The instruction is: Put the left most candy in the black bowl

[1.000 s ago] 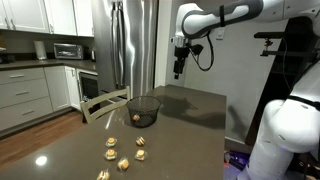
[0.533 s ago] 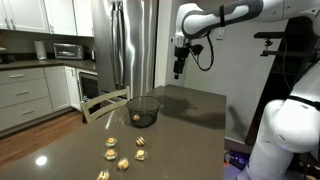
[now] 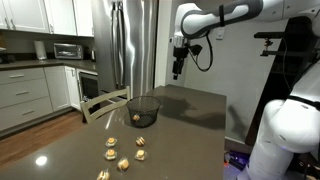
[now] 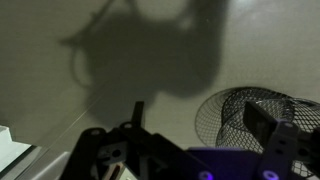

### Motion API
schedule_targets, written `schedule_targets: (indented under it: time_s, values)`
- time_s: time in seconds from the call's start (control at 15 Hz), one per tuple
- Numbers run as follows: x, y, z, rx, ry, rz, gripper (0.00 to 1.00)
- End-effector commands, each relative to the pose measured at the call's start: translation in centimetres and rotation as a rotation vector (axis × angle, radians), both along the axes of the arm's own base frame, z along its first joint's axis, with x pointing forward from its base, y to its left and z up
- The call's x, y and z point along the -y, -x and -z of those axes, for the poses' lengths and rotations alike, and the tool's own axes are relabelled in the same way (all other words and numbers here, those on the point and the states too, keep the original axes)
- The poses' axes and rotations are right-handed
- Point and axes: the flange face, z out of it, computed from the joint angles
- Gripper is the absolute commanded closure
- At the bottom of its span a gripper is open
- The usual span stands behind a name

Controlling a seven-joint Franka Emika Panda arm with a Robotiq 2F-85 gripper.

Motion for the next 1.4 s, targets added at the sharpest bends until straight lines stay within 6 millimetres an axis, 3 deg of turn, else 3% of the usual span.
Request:
schedule_targets:
  time_s: [0.0,0.27,0.67,1.0,1.33]
  values:
    - [-1.8,-1.1,0.5,-0.007,-0.027,-0.028,0.0]
    - [-5.2,-2.1,1.3,-0.027,-0.063,-0.082,0.0]
    - [-12.5,-3.1,3.3,-0.071,-0.11,-0.212,0.0]
    - [-18.2,-3.0,4.7,-0.107,-0.105,-0.336,0.0]
    - [-22.4,-2.2,5.7,-0.133,-0.086,-0.444,0.0]
